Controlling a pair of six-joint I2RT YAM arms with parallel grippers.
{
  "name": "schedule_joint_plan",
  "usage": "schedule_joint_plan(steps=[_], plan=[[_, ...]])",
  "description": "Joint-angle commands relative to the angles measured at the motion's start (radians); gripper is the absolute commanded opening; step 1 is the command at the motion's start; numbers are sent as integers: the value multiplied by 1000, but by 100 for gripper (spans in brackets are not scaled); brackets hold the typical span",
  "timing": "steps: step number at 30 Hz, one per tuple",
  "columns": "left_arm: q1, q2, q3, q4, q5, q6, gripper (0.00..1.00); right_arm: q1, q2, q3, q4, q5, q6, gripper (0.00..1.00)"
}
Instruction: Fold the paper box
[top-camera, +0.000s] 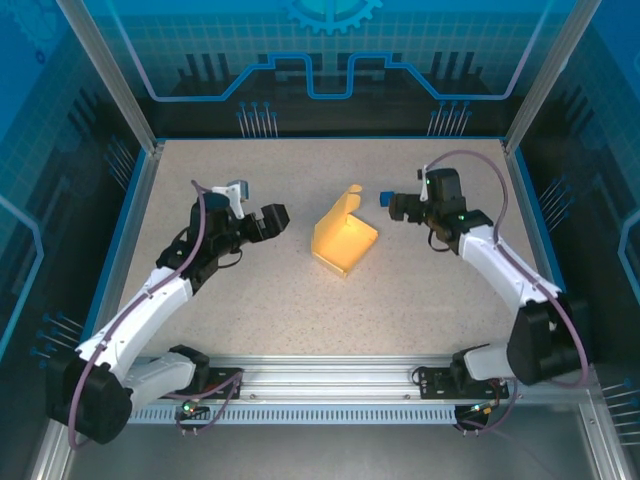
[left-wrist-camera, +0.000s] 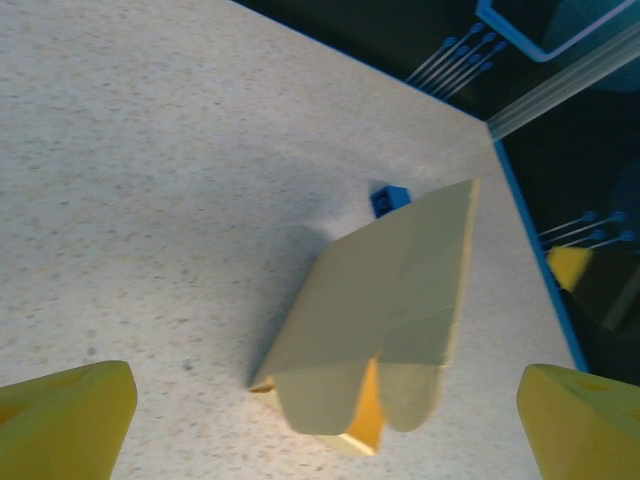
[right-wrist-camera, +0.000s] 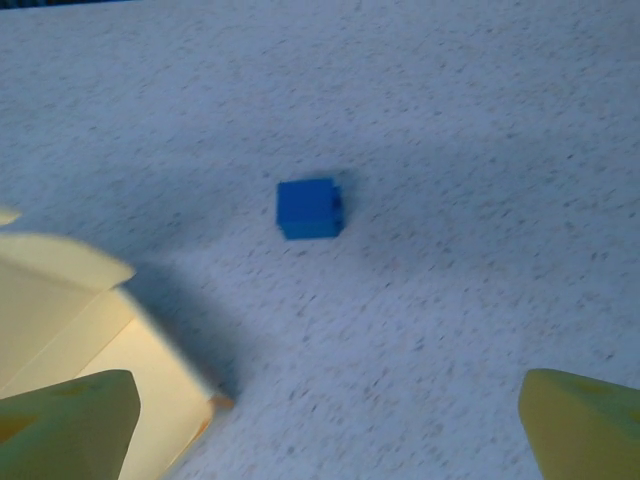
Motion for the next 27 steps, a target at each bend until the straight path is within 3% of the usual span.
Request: schedule_joint_plan(steps=[1, 7, 12, 19, 27], plan=[[2, 45, 57, -38, 106, -59, 99, -36, 134, 105, -61, 24, -39, 96], [-23, 98, 109, -61, 113, -66, 99, -36, 381, 296, -121, -28, -47, 89], [-33, 95, 84, -51, 74, -48, 99, 5, 557, 461, -203, 13, -115, 88], [-38, 54, -19, 72, 22, -83, 99, 18, 719, 651, -311, -4, -163, 86], [-38, 78, -21, 77, 30, -74, 99, 37, 853, 828, -424, -9, -197, 79]])
